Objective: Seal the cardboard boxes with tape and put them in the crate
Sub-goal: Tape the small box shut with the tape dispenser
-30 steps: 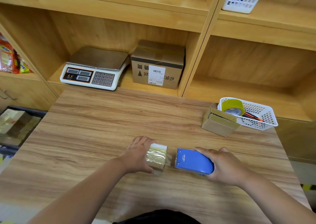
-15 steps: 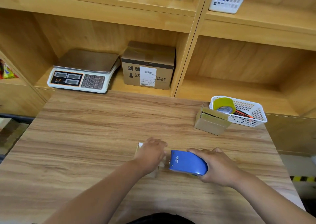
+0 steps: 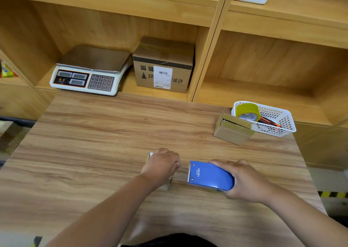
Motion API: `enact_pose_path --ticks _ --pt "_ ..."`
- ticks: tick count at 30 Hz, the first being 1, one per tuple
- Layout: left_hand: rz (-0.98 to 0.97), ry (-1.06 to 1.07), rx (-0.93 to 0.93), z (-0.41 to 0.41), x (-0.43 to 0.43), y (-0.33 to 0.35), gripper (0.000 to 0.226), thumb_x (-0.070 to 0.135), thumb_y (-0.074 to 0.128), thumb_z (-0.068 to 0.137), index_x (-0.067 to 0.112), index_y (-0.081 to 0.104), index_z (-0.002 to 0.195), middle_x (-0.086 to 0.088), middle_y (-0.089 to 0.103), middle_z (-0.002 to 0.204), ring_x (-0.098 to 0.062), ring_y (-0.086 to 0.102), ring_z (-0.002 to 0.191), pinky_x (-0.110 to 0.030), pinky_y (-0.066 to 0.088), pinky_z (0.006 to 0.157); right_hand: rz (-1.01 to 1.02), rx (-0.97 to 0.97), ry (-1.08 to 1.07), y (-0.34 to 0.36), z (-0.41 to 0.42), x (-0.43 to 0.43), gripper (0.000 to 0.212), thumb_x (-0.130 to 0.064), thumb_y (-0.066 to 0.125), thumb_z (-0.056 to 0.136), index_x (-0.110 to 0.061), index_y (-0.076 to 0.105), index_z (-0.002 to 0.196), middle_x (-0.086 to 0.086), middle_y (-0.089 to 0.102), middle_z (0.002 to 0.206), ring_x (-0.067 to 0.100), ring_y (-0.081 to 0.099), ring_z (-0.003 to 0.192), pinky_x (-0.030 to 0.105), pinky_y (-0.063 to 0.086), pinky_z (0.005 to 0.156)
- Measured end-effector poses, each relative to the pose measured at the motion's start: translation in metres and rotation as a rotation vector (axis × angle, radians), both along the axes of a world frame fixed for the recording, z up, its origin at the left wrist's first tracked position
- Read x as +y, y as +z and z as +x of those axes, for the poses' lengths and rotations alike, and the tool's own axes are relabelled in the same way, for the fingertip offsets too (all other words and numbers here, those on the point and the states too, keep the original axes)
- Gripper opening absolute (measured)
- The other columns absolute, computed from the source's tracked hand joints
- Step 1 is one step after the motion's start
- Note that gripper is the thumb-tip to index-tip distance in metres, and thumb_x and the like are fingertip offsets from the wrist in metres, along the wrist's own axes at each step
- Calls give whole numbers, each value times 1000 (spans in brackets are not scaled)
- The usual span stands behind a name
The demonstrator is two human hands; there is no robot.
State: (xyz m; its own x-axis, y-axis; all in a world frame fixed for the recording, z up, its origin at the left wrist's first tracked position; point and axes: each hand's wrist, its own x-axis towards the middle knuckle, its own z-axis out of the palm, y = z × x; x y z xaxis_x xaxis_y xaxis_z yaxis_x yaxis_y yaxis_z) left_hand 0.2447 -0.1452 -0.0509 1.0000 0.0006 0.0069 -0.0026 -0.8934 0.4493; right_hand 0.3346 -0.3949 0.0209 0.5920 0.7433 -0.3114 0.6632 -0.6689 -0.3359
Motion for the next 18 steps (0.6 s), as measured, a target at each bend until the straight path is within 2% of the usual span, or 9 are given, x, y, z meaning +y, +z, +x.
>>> enact_pose_path --ticks 3,8,11,15,18 --pt "14 10 -6 -1 -2 1 17 27 38 98 24 50 87 6 60 95 -15 45 99 -17 19 82 -33 2 26 -1 3 -2 77 -43 62 66 -74 17 120 -43 47 113 -20 36 100 6 16 90" --pt "47 29 -15 -1 -4 -1 18 29 37 99 23 52 90 6 59 94 -14 46 98 -16 16 79 -77 -15 51 -4 7 -6 77 -43 58 65 -70 19 126 -36 50 117 -14 38 99 7 17 91" --pt "59 40 -10 -2 -5 -2 19 30 38 99 23 53 91 7 59 95 -14 46 99 -16 17 80 -135 -113 90 -5 9 -8 79 -45 54 67 -58 21 137 -26 54 117 -2 48 96 13 20 92" --pt "35 109 11 -2 -10 -3 17 36 45 95 24 52 86 8 57 90 -15 45 98 -21 19 77 -206 -282 147 -2 5 6 82 -46 51 69 -52 16 142 -15 56 99 10 48 84 23 25 86" --pt "59 110 9 -4 -14 -4 18 38 48 93 25 48 81 8 57 87 -15 47 95 -24 28 86 -232 -357 168 -1 1 18 83 -44 53 71 -47 15 144 -10 58 104 16 54 89 29 26 86"
